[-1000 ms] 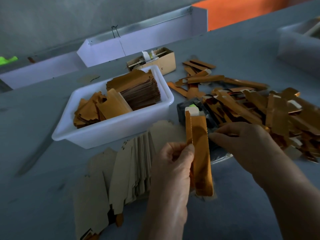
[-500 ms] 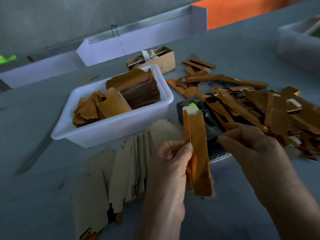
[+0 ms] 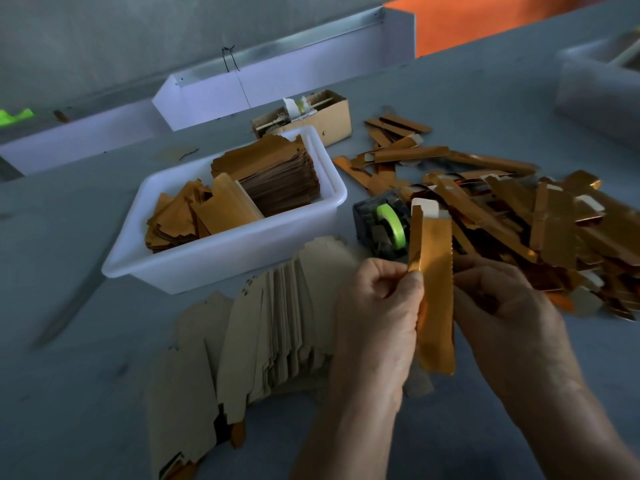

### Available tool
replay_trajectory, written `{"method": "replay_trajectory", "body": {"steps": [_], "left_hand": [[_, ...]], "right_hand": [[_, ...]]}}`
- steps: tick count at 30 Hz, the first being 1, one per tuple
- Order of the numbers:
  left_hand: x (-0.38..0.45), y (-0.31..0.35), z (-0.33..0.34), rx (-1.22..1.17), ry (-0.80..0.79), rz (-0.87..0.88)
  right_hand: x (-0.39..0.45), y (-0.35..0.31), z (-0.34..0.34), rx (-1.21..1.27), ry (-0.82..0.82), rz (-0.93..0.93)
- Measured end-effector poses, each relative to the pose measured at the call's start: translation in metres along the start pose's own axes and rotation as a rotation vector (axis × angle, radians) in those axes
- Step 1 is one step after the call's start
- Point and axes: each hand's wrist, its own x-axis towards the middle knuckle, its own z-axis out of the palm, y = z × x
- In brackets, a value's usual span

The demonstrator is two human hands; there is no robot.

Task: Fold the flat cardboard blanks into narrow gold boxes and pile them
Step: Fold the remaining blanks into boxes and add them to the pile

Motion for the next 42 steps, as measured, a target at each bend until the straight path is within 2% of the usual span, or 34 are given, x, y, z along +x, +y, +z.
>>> {"method": "replay_trajectory", "body": {"steps": [3, 7, 9, 11, 14, 16, 20, 23, 27, 32, 38, 42], "left_hand": [[0.001, -0.002, 0.001, 0.105, 0.017, 0.053], [0.003, -0.002, 0.001, 0.150, 0.027, 0.055], [0.003, -0.001, -0.001, 0.162, 0.018, 0.039], [0.002, 0.001, -0.002, 0.139, 0.006, 0.017], [0.000, 0.002, -0.004, 0.127, -0.008, 0.007], [-0.004, 0.002, -0.006, 0.107, -0.015, 0.015], [-0.013, 0.005, -0.011, 0.020, -0.077, 0.007], [-0.014, 0.007, -0.013, -0.055, -0.114, -0.037], [-0.015, 0.009, -0.016, -0.117, -0.144, -0.068], [-0.016, 0.009, -0.018, -0.144, -0.176, -0.055], [-0.015, 0.010, -0.024, -0.129, -0.239, -0.077], [-0.017, 0.011, -0.025, -0.127, -0.279, -0.059]], "right_hand": [[-0.001, 0.000, -0.001, 0.030, -0.030, -0.007], [0.004, -0.001, -0.001, -0.386, 0.071, -0.203], [0.003, -0.004, -0.003, -0.445, 0.090, -0.230], [0.001, -0.005, -0.011, -0.356, 0.062, -0.211], [-0.003, -0.007, -0.028, 0.003, -0.013, -0.068], [-0.005, -0.013, -0.037, 0.158, -0.098, -0.032], [-0.006, -0.025, -0.041, 0.229, -0.280, -0.145], [-0.005, -0.029, -0.038, 0.199, -0.348, -0.215], [-0.005, -0.031, -0.035, 0.105, -0.358, -0.259], [-0.004, -0.038, -0.034, -0.022, -0.307, -0.232], [-0.002, -0.041, -0.032, -0.048, -0.251, -0.135], [-0.003, -0.039, -0.030, -0.116, -0.234, -0.147]]}}
